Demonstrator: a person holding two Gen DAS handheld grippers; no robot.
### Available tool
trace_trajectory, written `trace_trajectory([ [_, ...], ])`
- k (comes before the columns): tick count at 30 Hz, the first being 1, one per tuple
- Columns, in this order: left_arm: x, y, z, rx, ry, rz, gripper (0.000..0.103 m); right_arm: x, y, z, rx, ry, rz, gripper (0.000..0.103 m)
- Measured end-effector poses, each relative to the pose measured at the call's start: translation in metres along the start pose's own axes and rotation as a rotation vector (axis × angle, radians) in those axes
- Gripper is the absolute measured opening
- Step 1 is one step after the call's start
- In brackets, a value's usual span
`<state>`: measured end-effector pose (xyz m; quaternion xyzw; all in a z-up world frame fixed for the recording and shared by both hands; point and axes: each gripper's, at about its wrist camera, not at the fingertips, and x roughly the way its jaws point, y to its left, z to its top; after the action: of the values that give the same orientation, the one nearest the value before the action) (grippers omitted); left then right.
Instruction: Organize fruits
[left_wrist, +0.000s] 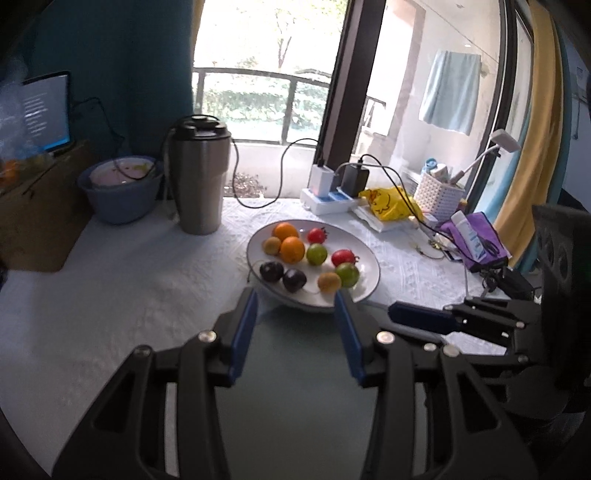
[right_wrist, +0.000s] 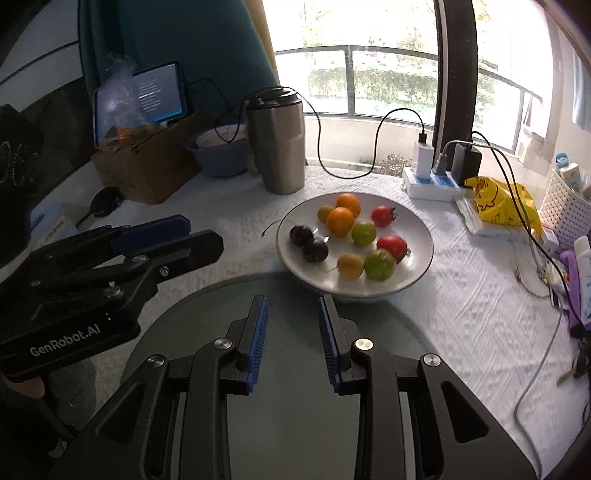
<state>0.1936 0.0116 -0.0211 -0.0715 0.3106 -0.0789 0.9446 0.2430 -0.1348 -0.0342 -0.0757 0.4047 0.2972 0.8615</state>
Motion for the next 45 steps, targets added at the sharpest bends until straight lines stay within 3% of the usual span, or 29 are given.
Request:
trace_trajectory([
  [3, -0.013, 0.000, -0.012, -0.004, -0.007, 0.030, 0.045, -0.009, 0.008, -0.010, -0.003, -0.006, -0.007, 0.032],
  [6, -0.025, 0.001, -0.022, -0.012, -0.007, 0.058, 0.047, -0.017, 0.011, -0.016, 0.004, -0.017, -0.015, 0.044],
  [8, -0.035, 0.002, -0.027, -0.019, -0.016, 0.074, 0.064, -0.025, 0.013, -0.020, 0.013, -0.027, -0.023, 0.045],
  [9, -0.040, 0.003, -0.029, -0.024, -0.023, 0.080, 0.087, -0.029, 0.014, -0.021, 0.016, -0.035, -0.029, 0.045],
  [10, -0.046, 0.004, -0.031, -0.030, -0.034, 0.082, 0.096, -0.034, 0.014, -0.023, 0.018, -0.042, -0.037, 0.045],
  [14, -0.068, 0.001, -0.033, -0.022, -0.058, 0.117, 0.096, -0.054, 0.017, -0.026, 0.029, -0.073, -0.068, 0.047],
  [18, -0.088, -0.005, -0.031, -0.016, -0.090, 0.127, 0.096, -0.079, 0.022, -0.027, 0.029, -0.114, -0.101, 0.074],
  [24, -0.118, -0.019, -0.018, 0.007, -0.139, 0.144, 0.096, -0.121, 0.022, -0.025, 0.051, -0.186, -0.145, 0.083],
  [34, -0.164, -0.043, -0.003, 0.090, -0.265, 0.190, 0.096, -0.184, 0.027, -0.018, 0.058, -0.302, -0.213, 0.085],
  [45, -0.198, -0.047, 0.005, 0.050, -0.305, 0.188, 0.096, -0.234, 0.035, -0.013, 0.048, -0.379, -0.263, 0.085],
])
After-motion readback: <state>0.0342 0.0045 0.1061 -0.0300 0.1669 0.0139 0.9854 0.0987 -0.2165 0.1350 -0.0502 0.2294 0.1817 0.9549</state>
